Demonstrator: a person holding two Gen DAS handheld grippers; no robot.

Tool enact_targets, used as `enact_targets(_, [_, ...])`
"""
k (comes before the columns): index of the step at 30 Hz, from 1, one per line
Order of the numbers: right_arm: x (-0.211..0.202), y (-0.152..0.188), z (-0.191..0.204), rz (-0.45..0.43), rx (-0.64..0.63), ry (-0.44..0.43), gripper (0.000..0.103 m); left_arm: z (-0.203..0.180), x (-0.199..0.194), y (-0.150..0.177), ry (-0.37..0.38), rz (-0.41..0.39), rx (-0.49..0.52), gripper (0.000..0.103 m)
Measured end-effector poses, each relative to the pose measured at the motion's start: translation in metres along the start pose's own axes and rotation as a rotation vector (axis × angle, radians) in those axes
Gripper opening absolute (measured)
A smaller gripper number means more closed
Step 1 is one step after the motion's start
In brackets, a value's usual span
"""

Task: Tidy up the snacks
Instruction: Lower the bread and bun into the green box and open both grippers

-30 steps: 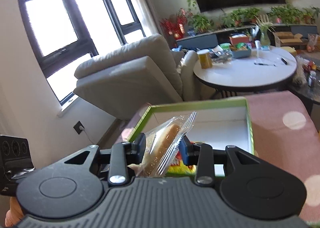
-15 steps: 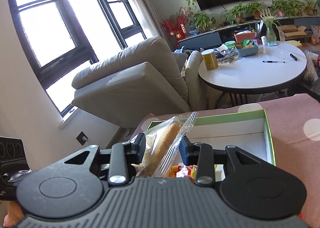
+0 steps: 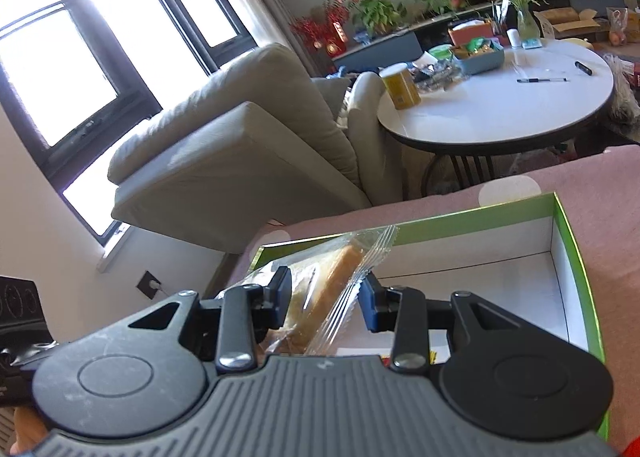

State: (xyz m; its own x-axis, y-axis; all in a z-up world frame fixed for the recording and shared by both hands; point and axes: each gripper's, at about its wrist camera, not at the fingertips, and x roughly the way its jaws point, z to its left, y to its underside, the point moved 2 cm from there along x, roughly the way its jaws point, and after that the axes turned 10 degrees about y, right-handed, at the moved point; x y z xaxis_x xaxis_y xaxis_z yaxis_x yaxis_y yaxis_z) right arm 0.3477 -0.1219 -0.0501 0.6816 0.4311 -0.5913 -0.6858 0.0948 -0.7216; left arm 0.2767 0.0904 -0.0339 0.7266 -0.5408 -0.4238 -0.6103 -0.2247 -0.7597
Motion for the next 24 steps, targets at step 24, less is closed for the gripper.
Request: enact_targets(24, [-0.067,0.009,0.016,-0.046,-0.073,0.053,0.076,-0.031,-0.060,0.013,-0.097,-0.131,0.054,0.096])
